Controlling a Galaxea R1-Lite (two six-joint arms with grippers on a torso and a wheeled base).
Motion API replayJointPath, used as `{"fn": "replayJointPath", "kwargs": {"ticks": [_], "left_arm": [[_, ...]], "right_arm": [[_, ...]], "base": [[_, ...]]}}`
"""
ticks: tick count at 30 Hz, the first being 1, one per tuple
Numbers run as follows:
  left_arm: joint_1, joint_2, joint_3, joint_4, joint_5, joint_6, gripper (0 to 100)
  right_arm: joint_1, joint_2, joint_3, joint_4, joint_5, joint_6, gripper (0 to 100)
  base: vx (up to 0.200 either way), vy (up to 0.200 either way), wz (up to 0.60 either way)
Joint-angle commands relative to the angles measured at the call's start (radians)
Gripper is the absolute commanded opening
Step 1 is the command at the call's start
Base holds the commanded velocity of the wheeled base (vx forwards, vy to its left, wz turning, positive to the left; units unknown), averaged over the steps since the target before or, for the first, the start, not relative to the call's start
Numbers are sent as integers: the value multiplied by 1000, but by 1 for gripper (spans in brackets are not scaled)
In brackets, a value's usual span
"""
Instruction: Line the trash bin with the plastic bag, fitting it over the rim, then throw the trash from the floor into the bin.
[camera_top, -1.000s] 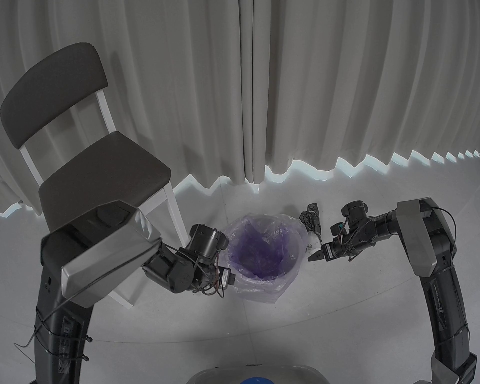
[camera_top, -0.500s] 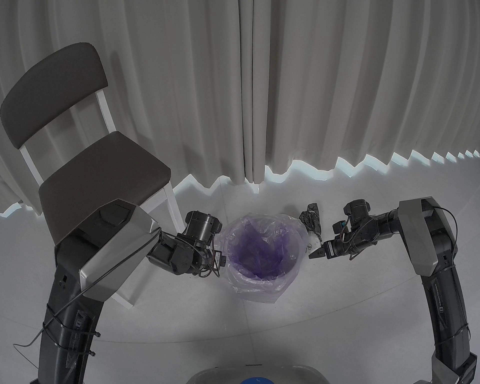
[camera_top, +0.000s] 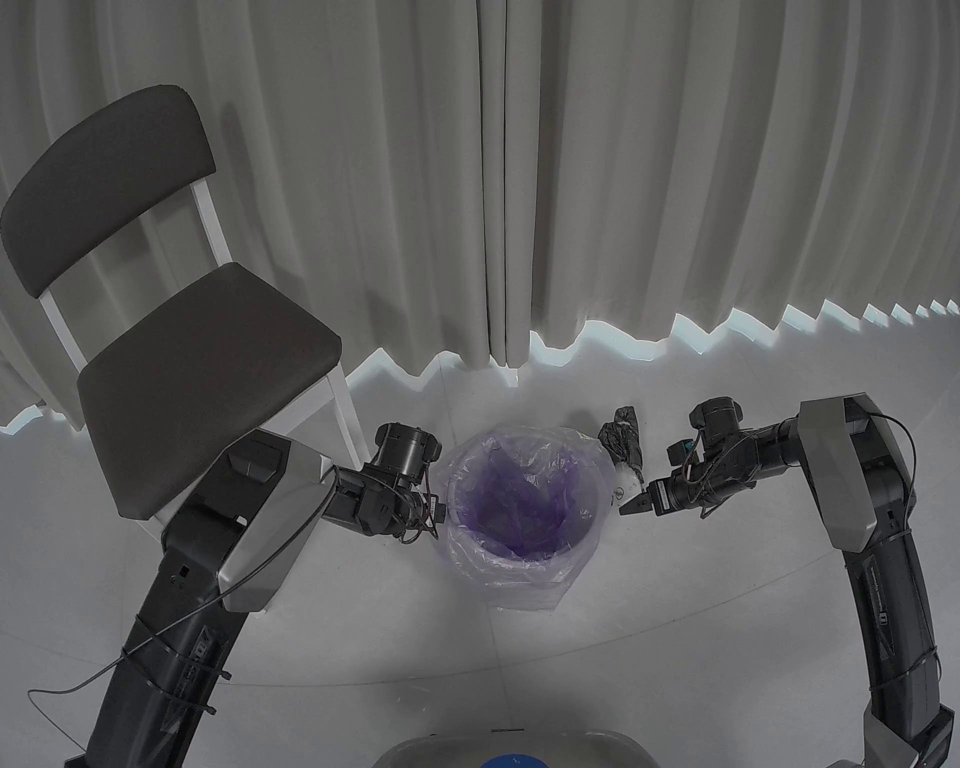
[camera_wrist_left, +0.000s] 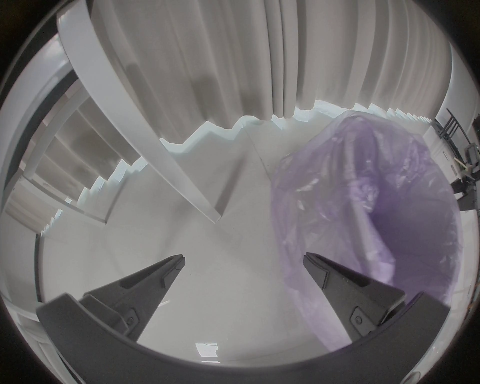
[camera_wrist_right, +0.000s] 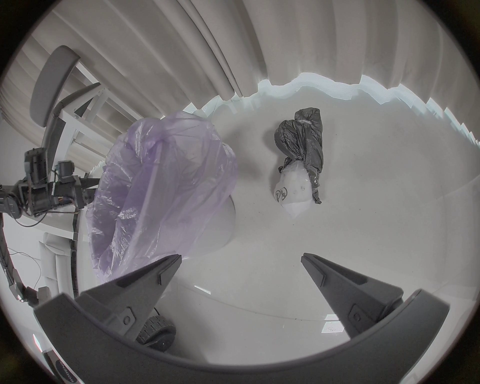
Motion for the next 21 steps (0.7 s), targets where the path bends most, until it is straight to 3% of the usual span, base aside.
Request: {"fn": "replayJointPath", "kwargs": {"ticks": [1, 8, 14, 17, 21], "left_arm": [[3, 145, -59, 80, 6, -8, 100], [-4, 126, -59, 150, 21, -79, 100], [4, -59, -59, 149, -14, -126, 100], [6, -125, 22, 116, -26, -128, 100], [19, -240, 243, -48, -32, -113, 100]], "right_arm": [[-7, 0, 2, 0, 0, -1, 100], [-13, -3, -3, -2, 23, 27, 100], [-28, -36, 3, -3, 65, 56, 100], [-32, -38, 0, -6, 66, 58, 100], [-35, -47, -3, -48, 66, 91, 100]], "base": [[0, 0, 0], [0, 0, 0], [0, 0, 0], [0, 0, 0], [0, 0, 0]]}}
